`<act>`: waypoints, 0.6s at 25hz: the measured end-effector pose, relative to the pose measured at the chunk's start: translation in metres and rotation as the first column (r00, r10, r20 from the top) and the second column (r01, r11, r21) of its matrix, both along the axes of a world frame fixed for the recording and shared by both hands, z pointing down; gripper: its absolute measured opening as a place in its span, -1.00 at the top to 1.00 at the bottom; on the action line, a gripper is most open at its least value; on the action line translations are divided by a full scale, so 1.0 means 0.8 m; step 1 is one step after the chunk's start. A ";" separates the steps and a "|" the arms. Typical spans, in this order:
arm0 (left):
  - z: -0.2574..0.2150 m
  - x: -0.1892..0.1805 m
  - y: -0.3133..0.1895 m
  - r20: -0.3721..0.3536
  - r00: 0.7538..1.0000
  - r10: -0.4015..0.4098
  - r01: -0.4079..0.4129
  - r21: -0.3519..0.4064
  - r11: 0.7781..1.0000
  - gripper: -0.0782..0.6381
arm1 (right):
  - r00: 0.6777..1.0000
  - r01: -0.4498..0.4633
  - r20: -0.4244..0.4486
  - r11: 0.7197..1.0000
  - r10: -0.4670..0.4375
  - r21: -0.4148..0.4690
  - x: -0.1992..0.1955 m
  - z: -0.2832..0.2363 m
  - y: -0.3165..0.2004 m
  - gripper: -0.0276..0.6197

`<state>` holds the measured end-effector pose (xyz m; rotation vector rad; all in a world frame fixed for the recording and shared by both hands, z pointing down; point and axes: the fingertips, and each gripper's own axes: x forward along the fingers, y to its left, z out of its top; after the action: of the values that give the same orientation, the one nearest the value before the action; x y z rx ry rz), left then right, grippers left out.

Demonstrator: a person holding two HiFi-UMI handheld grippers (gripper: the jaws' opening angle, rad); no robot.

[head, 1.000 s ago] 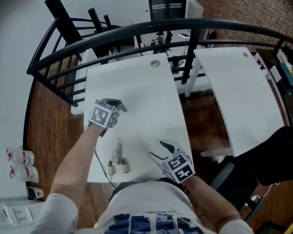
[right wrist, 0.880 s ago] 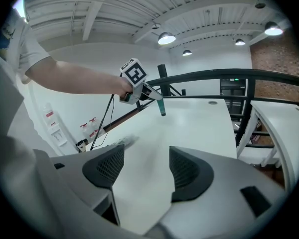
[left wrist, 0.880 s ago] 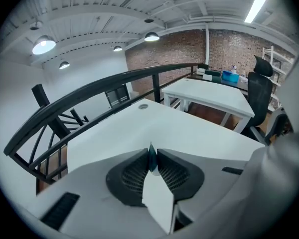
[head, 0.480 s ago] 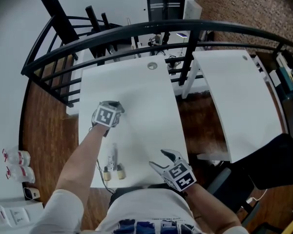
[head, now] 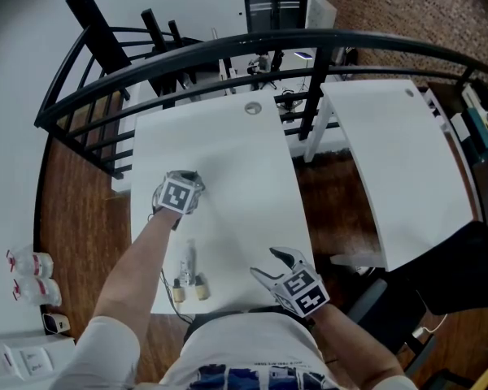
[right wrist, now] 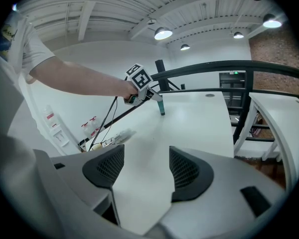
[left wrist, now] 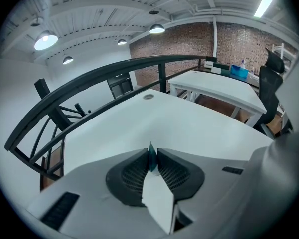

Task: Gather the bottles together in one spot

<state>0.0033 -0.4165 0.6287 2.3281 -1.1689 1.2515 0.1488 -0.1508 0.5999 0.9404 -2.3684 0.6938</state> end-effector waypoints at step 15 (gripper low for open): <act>-0.017 -0.010 -0.002 -0.042 0.999 0.003 -0.001 0.040 0.999 0.38 | 1.000 0.008 -0.024 1.000 -0.008 -0.008 -0.009 0.012 0.002 -0.03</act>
<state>-0.0049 -0.4179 0.6153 2.3733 -1.1888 1.1838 0.1419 -0.1493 0.6095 0.9302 -2.3458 0.6838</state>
